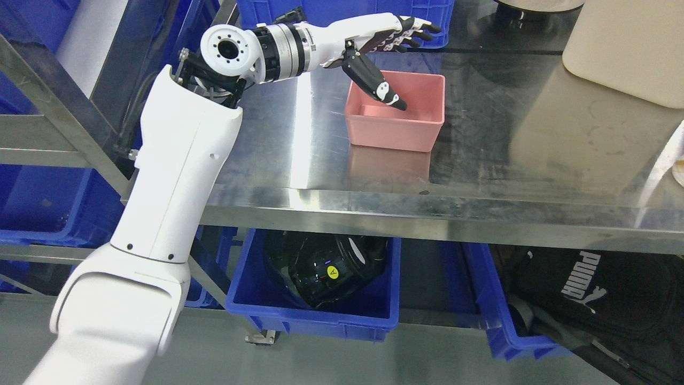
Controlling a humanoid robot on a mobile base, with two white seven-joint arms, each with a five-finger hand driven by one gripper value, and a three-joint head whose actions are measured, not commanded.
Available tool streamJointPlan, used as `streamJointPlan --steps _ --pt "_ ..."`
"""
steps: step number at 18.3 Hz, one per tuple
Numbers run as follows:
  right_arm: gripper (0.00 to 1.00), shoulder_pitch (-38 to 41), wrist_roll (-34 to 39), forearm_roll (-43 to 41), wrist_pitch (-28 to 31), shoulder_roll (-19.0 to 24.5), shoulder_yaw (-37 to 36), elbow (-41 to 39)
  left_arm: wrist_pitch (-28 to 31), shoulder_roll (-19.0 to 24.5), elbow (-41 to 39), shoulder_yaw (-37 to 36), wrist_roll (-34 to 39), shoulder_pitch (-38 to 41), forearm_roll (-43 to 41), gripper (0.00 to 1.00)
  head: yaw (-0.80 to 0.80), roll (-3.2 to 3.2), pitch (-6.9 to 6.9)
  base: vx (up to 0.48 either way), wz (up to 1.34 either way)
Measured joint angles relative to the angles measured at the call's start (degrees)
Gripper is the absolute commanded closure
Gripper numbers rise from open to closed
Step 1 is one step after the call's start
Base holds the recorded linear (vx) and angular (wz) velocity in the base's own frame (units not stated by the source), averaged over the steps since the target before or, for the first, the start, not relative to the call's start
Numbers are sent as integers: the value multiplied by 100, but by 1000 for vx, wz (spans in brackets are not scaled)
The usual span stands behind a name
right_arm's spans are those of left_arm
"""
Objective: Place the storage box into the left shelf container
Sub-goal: 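Lower the left hand fingers into the pink box and grip its wall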
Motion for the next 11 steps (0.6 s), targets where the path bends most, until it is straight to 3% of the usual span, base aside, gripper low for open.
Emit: streamJointPlan --steps 5,11 --pt "0 0 0 0 0 0 0 0 124 -1 -264 33 -583 5 102 2 0 0 0 2 0" --pt "0 0 0 0 0 0 0 0 128 288 -478 -140 -661 -27 86 2 0 0 0 0 0"
